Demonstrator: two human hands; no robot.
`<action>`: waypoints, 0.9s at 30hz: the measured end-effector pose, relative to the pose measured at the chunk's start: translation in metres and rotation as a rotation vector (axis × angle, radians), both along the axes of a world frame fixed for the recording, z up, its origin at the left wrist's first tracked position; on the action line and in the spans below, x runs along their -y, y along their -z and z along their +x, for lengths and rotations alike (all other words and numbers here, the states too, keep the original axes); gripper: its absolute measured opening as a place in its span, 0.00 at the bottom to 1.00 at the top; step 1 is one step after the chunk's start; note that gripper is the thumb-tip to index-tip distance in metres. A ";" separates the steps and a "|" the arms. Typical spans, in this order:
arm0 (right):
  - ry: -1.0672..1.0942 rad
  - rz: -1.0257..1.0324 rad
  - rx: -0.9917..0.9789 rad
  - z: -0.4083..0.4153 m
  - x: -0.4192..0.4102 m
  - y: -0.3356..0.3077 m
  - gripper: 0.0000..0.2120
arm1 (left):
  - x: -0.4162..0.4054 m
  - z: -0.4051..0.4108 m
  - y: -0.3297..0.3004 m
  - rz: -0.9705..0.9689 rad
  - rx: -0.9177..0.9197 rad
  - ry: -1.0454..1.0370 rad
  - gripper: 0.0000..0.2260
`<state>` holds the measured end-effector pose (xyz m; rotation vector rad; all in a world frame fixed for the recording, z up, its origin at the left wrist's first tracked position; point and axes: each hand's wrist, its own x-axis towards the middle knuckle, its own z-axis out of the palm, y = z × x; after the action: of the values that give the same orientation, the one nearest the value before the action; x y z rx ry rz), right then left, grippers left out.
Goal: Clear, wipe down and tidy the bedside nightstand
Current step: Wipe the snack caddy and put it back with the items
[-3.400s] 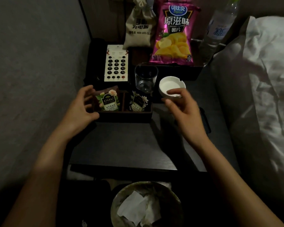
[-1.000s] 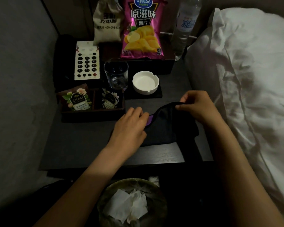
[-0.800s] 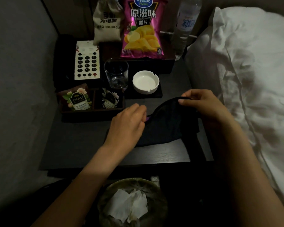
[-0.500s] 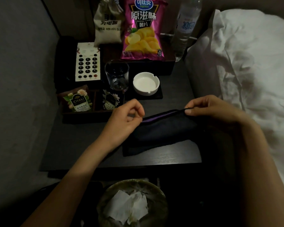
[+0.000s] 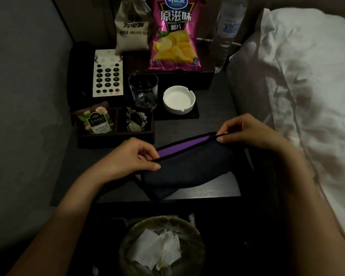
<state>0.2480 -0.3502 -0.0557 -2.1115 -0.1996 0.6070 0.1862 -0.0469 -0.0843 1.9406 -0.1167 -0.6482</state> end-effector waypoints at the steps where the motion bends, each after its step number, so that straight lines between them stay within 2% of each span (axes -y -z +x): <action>1: 0.029 -0.028 0.054 0.001 -0.003 0.003 0.04 | 0.001 0.001 0.003 -0.007 0.012 -0.088 0.04; 3: 0.070 -0.112 0.165 0.004 -0.007 0.009 0.02 | 0.001 0.002 0.009 0.045 0.081 -0.225 0.04; 7: 0.114 -0.242 0.284 0.007 -0.011 0.017 0.03 | 0.010 -0.001 0.017 0.287 0.260 -0.256 0.06; 11: 0.116 -0.315 0.320 0.006 -0.013 0.022 0.04 | 0.023 -0.007 0.014 0.499 0.439 -0.250 0.06; 16: 0.116 -0.383 0.303 0.007 -0.015 0.027 0.10 | 0.029 -0.014 0.011 0.719 0.609 -0.267 0.13; 19: 0.098 -0.437 0.266 0.009 -0.015 0.030 0.14 | 0.033 -0.017 0.009 0.807 0.652 -0.261 0.09; 23: 0.098 -0.488 0.200 0.010 -0.016 0.033 0.11 | 0.035 -0.017 0.011 0.777 0.576 -0.258 0.09; 25: 0.079 -0.469 0.195 0.011 -0.017 0.029 0.11 | 0.035 -0.016 0.010 0.763 0.507 -0.253 0.09; 27: 0.078 -0.350 0.178 0.010 -0.016 0.022 0.09 | 0.034 -0.017 0.008 0.724 0.482 -0.222 0.10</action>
<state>0.2578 -0.3343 -0.0778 -2.5021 -0.1152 0.4307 0.1695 -0.0810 -0.0920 2.7327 0.0464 -0.0453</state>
